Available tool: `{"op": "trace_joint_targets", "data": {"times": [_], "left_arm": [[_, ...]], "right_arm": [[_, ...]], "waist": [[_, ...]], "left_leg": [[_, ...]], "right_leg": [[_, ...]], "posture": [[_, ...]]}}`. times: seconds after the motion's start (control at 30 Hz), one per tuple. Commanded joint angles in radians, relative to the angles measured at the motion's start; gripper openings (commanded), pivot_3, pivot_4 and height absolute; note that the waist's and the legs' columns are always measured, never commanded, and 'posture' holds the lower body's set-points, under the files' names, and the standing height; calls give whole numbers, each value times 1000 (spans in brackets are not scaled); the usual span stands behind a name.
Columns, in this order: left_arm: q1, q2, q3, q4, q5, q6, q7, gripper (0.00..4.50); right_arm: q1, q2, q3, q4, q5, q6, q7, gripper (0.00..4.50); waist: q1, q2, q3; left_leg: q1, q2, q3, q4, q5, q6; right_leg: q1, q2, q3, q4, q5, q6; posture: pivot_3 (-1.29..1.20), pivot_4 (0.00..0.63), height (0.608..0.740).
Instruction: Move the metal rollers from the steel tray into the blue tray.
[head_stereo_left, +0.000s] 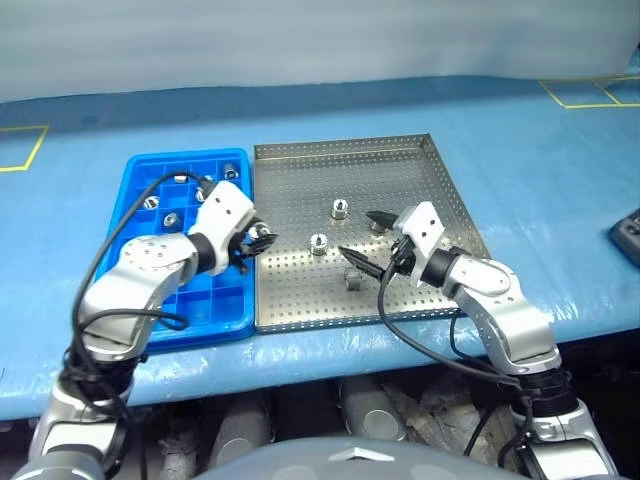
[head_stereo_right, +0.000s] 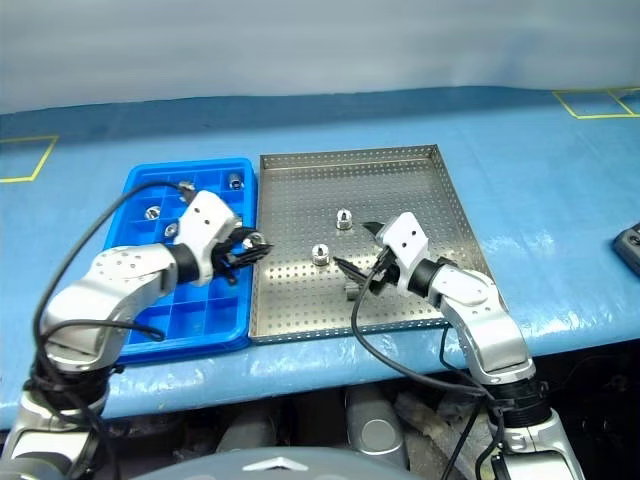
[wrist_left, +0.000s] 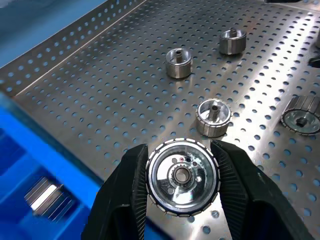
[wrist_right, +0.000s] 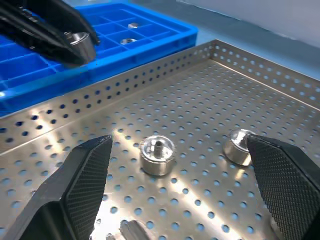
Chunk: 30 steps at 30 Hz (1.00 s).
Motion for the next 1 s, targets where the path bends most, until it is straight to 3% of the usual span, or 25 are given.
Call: {"op": "trace_joint_targets", "data": {"times": [0.03, 0.23, 0.5, 0.67, 0.9, 1.0], "left_arm": [[35, 49, 138, -82, 9, 30, 47, 1673], [82, 38, 246, -86, 66, 68, 186, 1673], [33, -49, 236, 25, 167, 105, 388, 1673], [2, -101, 207, 130, 195, 69, 442, 1673], [1, -102, 164, 187, 193, 49, 432, 1673], [16, -91, 150, 186, 193, 42, 419, 2682]], "right_arm": [[-40, 4, 32, -51, 29, -18, 54, 4500], [-60, 13, 50, -45, 39, -17, 81, 4500], [-65, 20, 46, -64, 60, -4, 91, 4500], [-62, 22, 50, -77, 61, 3, 85, 4500], [-51, 17, 39, -97, 60, 6, 65, 4500], [-47, 16, 36, -103, 61, 7, 59, 4500]], "waist": [[2, 0, 0], [44, 0, 0], [104, 0, 0], [114, -1, 0], [107, -1, 0], [106, -1, 0]], "left_leg": [[0, 0, 0, 0, 0, 0], [0, 0, -1, 0, 0, 0], [-1, -1, -4, 0, 0, -1], [-2, -1, -5, 0, 0, -1], [-2, -1, -5, 0, 0, -1], [-2, -1, -5, 0, 0, -1]], "right_leg": [[0, 0, 0, 0, 0, 0], [0, -1, -2, -1, 0, 0], [1, -3, -5, -1, 0, -1], [1, -4, -6, -1, 0, -1], [0, -5, -6, -1, 1, -1], [0, -5, -6, -1, 0, -1]], "posture": [[-110, 150, 740], [-61, 150, 740], [-48, 150, 740], [-60, 150, 740], [-85, 150, 740], [-87, 150, 740]]}}
